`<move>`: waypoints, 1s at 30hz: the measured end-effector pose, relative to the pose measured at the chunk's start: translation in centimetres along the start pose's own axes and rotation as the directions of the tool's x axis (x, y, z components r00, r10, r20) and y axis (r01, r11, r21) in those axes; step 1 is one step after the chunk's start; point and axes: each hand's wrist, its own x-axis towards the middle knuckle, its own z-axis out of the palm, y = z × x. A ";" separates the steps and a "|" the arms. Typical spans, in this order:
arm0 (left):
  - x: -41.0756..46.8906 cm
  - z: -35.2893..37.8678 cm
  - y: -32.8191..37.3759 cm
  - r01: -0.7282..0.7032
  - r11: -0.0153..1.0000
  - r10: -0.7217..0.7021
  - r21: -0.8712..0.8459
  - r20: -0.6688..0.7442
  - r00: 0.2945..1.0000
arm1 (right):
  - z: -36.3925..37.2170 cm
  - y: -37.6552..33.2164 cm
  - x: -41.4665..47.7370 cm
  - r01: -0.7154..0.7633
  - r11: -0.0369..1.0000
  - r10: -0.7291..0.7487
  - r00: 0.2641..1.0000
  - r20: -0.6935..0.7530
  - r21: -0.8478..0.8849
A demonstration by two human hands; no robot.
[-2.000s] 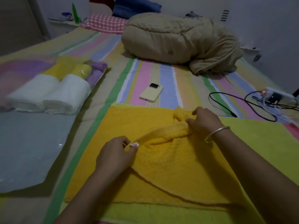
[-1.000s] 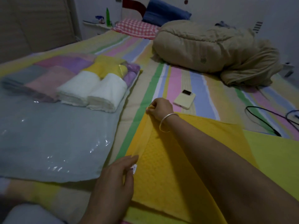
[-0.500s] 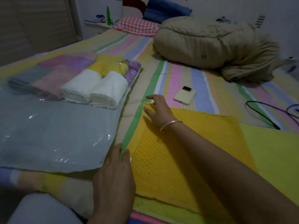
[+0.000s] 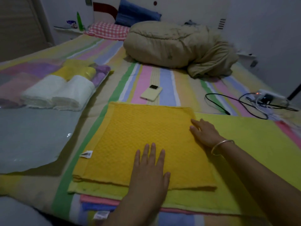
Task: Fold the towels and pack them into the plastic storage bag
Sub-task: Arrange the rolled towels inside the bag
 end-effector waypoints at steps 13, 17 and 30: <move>3.7 -2.7 11.3 0.139 0.978 -0.094 -0.158 0.262 0.961 | -2.4 -2.0 2.9 -0.148 0.622 0.148 0.987 0.070 0.769; 4.7 -3.1 11.8 0.113 0.989 -0.077 -0.092 0.333 0.940 | -2.4 -2.3 3.6 -0.169 0.672 0.153 0.984 0.088 0.721; 0.3 -8.0 0.2 0.101 0.630 -0.133 -0.770 0.022 0.991 | -5.7 -10.1 5.7 0.028 0.653 0.017 0.999 -0.051 0.757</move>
